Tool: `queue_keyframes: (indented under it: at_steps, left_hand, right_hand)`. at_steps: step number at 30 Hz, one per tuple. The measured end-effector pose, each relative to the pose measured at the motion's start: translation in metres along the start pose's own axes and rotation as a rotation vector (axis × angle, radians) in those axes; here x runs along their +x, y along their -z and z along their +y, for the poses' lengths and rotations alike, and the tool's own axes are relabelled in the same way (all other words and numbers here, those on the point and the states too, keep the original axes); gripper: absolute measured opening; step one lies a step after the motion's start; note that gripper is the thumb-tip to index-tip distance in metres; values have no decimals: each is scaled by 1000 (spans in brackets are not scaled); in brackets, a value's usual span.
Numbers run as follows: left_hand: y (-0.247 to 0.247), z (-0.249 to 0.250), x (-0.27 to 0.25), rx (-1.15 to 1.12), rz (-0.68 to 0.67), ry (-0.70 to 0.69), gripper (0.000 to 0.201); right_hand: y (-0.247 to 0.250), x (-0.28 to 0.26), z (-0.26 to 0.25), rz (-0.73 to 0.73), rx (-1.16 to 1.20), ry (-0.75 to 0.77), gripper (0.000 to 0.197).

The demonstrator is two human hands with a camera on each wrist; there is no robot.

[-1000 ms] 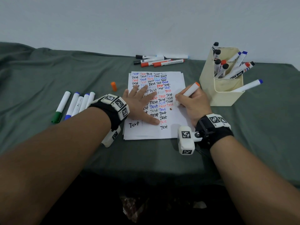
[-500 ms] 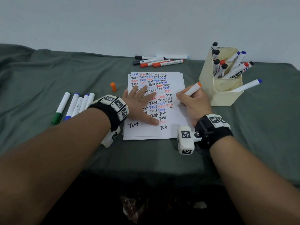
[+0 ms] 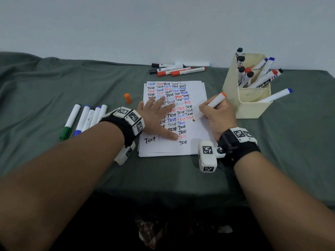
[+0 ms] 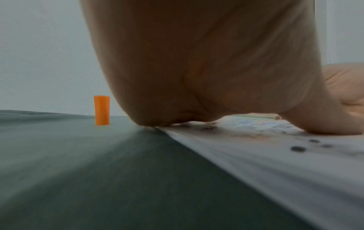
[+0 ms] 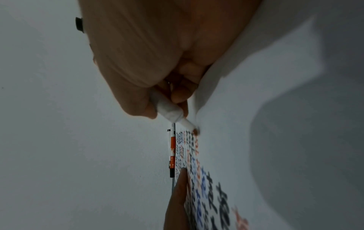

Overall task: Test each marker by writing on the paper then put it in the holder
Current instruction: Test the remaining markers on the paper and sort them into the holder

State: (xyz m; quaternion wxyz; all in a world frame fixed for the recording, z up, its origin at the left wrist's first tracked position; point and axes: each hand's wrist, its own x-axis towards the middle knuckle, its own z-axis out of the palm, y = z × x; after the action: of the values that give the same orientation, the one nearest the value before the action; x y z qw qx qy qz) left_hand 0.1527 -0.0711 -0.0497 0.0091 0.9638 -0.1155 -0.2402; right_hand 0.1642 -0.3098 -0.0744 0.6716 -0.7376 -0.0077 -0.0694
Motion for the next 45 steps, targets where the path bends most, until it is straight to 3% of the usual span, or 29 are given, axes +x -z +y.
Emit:
queue_keyframes:
  at_steps: [3, 6, 9, 14, 19, 22, 26, 29, 37, 45]
  left_hand:
    - [3, 0, -2, 8, 67, 1, 123]
    - [7, -2, -3, 58, 275, 20, 108]
    - [9, -7, -3, 78, 444, 137, 91]
    - [12, -14, -4, 65, 465, 352, 77]
    - [17, -16, -7, 17, 512, 506, 39]
    - [19, -24, -6, -44, 517, 470, 34]
    - [22, -27, -4, -131, 603, 403, 27]
    - [27, -25, 0, -238, 627, 300, 22]
    - [24, -13, -7, -353, 814, 46, 20]
    - [22, -3, -8, -385, 768, -40, 14]
  right_hand:
    - [0, 0, -1, 60, 104, -12, 13]
    - [1, -1, -5, 44, 209, -25, 10]
    - [2, -3, -7, 6, 233, -17, 13]
    - [2, -3, -5, 0, 269, 3, 15]
    - [2, -2, -3, 2, 284, -45, 9]
    - [3, -2, -3, -24, 374, -82, 4]
    - [5, -2, -5, -35, 377, -44, 13]
    - [4, -2, -5, -26, 308, -23, 22]
    - [3, 1, 0, -26, 194, -42, 16]
    - [3, -2, -2, -58, 149, -32, 9]
